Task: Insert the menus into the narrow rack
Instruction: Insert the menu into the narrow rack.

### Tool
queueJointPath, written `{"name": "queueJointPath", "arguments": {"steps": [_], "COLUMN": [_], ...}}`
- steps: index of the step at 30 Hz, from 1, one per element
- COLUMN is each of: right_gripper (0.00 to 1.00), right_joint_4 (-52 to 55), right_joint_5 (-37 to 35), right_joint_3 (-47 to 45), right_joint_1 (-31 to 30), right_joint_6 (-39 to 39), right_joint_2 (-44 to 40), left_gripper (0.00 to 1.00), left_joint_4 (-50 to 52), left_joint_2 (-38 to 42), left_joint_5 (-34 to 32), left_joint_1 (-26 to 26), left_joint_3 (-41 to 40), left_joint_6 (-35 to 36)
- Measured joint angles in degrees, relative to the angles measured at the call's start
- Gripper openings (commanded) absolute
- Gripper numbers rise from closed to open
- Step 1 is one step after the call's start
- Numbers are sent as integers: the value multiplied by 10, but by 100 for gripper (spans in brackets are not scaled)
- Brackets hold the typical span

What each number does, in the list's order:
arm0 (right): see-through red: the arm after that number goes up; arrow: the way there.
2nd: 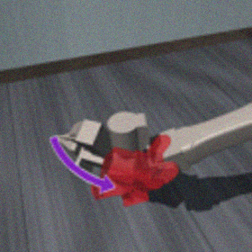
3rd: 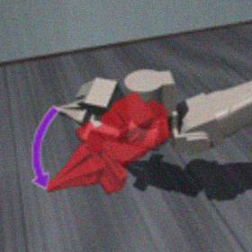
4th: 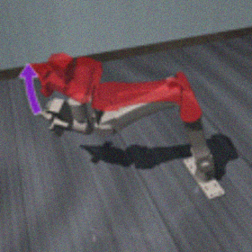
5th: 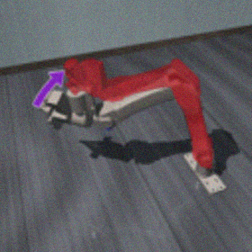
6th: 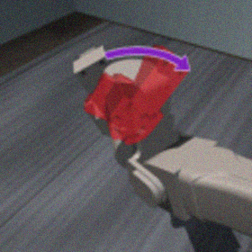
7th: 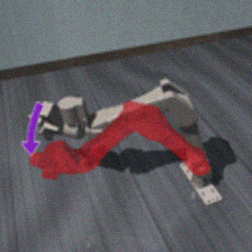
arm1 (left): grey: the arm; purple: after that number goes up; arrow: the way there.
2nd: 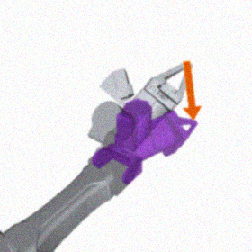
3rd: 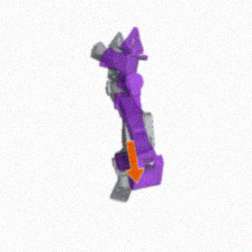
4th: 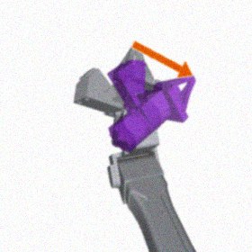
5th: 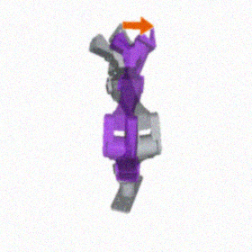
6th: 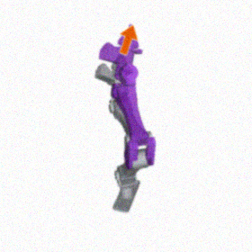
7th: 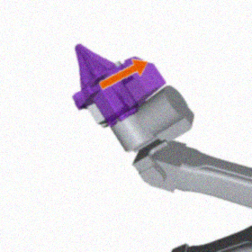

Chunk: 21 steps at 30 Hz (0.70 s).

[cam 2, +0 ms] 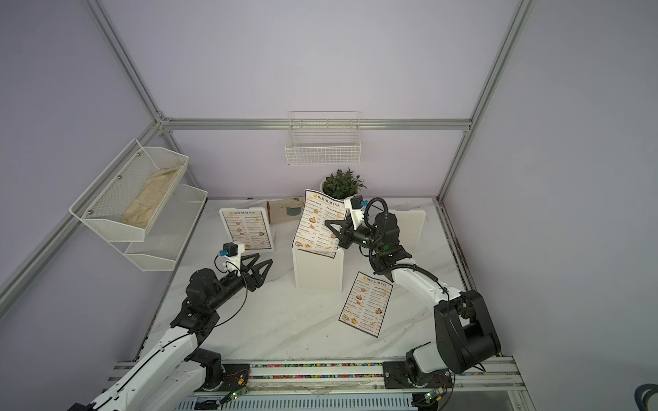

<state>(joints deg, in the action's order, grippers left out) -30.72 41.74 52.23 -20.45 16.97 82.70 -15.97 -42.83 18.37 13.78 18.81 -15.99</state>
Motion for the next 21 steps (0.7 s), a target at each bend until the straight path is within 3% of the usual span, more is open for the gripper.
{"name": "queueJointPath", "arguments": {"steps": [5, 13, 21], "right_gripper": [0, 0, 0], "right_joint_4": [20, 50, 82], "right_joint_5": [11, 18, 30], "right_joint_3": [6, 37, 53], "right_joint_1": [0, 0, 0], "right_joint_6": [-16, -29, -41], "right_joint_2": [-3, -3, -3], "left_gripper": [67, 70, 75], "left_joint_4": [-5, -15, -36], "left_joint_2": [42, 43, 63], "left_joint_5": [-50, -130, -164], "left_joint_1": [-2, -2, -2], "left_joint_3": [-40, -68, -92], "left_joint_6": [1, 1, -7]}}
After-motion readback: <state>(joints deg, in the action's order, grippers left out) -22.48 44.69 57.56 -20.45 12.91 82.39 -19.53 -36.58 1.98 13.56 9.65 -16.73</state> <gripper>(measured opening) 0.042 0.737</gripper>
